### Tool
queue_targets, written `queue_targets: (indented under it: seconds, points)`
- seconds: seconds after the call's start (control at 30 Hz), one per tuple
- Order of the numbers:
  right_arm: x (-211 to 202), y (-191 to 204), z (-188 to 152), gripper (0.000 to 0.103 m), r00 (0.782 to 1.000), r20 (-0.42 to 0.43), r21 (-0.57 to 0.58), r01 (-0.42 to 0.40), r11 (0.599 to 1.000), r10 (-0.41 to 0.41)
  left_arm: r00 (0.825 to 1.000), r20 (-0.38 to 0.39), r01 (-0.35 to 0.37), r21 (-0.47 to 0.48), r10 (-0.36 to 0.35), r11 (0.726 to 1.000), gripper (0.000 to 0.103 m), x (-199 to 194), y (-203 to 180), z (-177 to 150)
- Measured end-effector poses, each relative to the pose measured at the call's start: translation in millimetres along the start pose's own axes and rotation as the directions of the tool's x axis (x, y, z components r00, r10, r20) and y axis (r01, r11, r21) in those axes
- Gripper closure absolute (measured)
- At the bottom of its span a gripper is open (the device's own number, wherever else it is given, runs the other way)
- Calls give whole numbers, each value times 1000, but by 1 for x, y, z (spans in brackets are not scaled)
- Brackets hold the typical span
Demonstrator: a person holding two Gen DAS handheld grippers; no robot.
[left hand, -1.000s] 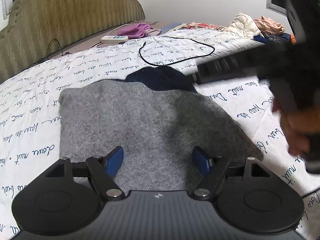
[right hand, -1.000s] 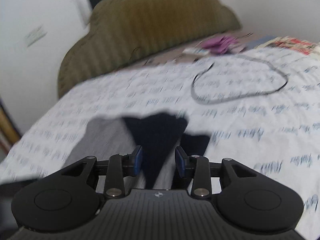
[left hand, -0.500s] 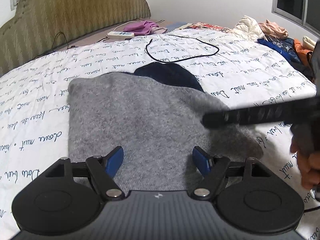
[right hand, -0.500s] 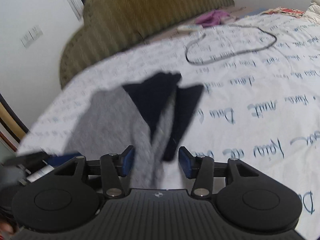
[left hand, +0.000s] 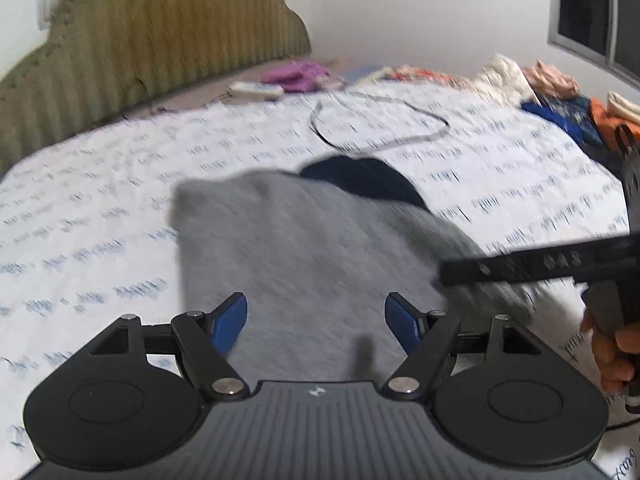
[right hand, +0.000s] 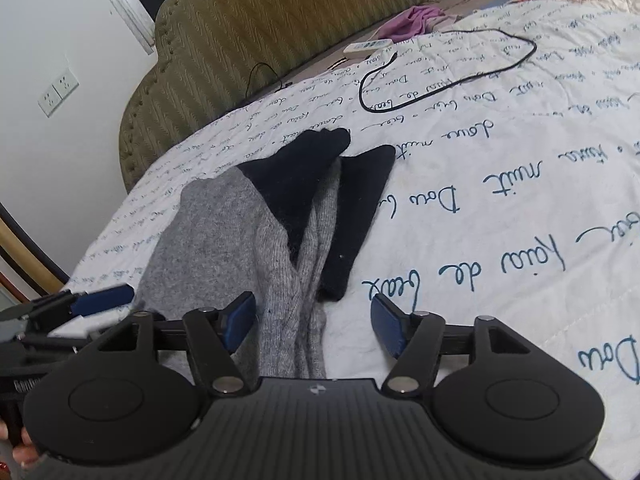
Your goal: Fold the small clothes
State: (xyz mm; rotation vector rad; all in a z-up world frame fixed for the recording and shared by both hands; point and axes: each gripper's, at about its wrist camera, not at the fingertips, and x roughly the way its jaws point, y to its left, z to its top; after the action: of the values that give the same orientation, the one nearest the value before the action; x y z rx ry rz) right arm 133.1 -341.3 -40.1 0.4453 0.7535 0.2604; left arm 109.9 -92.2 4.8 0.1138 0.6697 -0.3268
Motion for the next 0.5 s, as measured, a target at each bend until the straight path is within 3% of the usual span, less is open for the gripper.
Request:
queue_targets:
  seconds: [0.13,0.27,0.37,0.5]
  points:
    - [10,-3,8,31,999,-2,30,-38,999,38,998,47,-31,-101,36,994,19,-1,36,14]
    - [30,-5,17,31,999,-9,34,-48,998,49,999,43,40,-292,-29,956,18,17,85,28]
    - [47,-14,27,30,995,-8,80,-99,992,100,986,11,150,-458,-164,876,18,46,121,31]
    - [66,-24,44,31,989,-5,112,-146,983,147,937,-11,260,-644,-349,720,18,94,154,24]
